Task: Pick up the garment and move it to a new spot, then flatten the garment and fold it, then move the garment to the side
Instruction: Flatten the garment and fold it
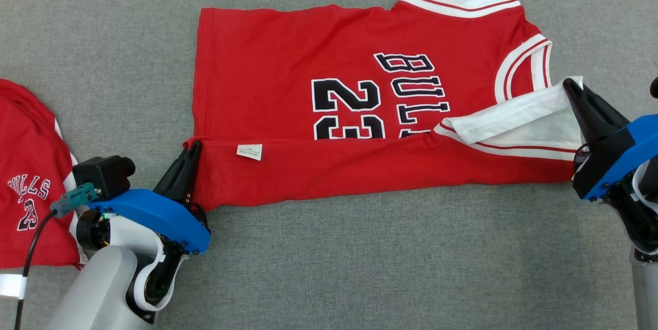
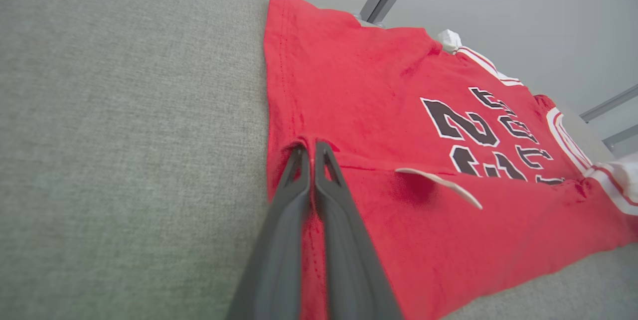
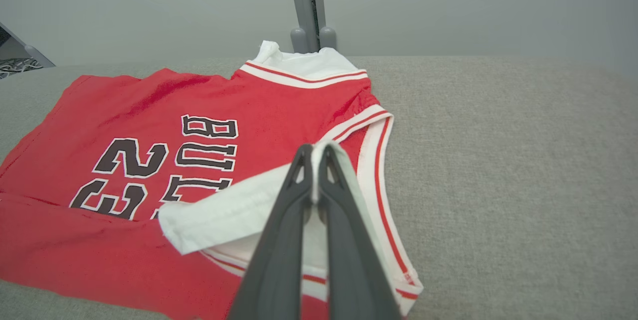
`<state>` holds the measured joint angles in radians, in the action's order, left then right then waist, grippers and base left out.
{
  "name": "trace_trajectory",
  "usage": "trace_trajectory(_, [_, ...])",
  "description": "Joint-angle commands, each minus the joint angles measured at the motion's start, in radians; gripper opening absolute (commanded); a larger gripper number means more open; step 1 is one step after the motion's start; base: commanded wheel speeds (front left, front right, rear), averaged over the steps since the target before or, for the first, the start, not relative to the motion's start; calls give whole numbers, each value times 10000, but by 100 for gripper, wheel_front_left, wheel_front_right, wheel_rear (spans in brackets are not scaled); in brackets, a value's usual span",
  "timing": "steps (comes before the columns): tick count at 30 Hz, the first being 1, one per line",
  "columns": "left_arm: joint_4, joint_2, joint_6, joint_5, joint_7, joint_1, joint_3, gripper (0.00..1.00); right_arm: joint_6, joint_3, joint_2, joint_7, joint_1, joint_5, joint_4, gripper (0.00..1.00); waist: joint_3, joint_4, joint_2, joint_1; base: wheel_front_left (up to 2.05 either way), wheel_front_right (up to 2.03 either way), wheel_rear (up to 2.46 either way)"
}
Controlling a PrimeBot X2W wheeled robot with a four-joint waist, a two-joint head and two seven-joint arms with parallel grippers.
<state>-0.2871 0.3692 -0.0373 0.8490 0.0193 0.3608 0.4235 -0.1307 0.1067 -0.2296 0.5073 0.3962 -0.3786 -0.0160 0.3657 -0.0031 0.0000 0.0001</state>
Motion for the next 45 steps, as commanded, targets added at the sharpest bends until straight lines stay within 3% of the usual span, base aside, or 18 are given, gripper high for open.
trace_trajectory(1, [-98, -31, -56, -52, -70, 199, -41, 0, -1, -25, -8, -109, 254, 92, 55, 0, 11, 2, 0, -1, 0, 0, 0])
trace_trajectory(4, [-314, -79, -59, -50, -155, 234, -14, 0, -1, -207, -24, -278, 421, 53, 180, 0, 26, 3, 0, -1, 0, 0, 0])
trace_trajectory(6, [-444, -100, -50, -75, -202, 286, -2, 60, -1, -351, -44, -400, 532, 38, 265, 4, 16, 4, 0, -1, 0, 0, 0])
trace_trajectory(7, [-507, -114, -42, -88, -215, 306, 9, 95, -1, -399, -53, -452, 564, 49, 333, 42, 0, 12, 0, -1, 0, 0, 0])
trace_trajectory(8, [-569, -138, -50, -101, -229, 321, 40, 100, -1, -456, -67, -506, 594, 57, 414, 100, -35, 31, 0, -1, 0, 0, 0])
trace_trajectory(17, [-955, -267, -23, -266, -728, 127, 149, 100, -1, -738, -150, -1724, 779, -16, 781, 100, -564, 151, 0, -1, 0, 0, 0])
trace_trajectory(23, [-894, -276, 83, -717, -1433, -393, 363, 100, -1, -114, -24, -1411, -103, 258, 1111, 100, -1168, 170, 0, -1, 0, 0, 0])
trace_trajectory(29, [-989, -448, 222, -1057, -1655, -833, 779, 100, -1, 946, 578, -1073, -1124, 1050, 1259, 100, -1380, 129, 0, -1, 0, 0, 0])
trace_trajectory(33, [-1369, -522, 591, -1255, -1600, -871, 910, 100, -1, 1405, 1102, -1060, -1375, 1484, 1460, 100, -1283, 55, 0, -1, 0, 0, 0])
trace_trajectory(38, [-1938, -685, 990, -1375, -1559, -543, 919, 100, -1, 1627, 1485, -1294, -1145, 1994, 1958, 100, -963, -17, 0, -1, 0, 0, 0])
trace_trajectory(45, [-2477, -785, 1182, -1346, -1622, -334, 865, 100, -1, 1760, 1723, -1559, -595, 2416, 2777, 100, -673, -91, 0, -1, 0, 0, 0])
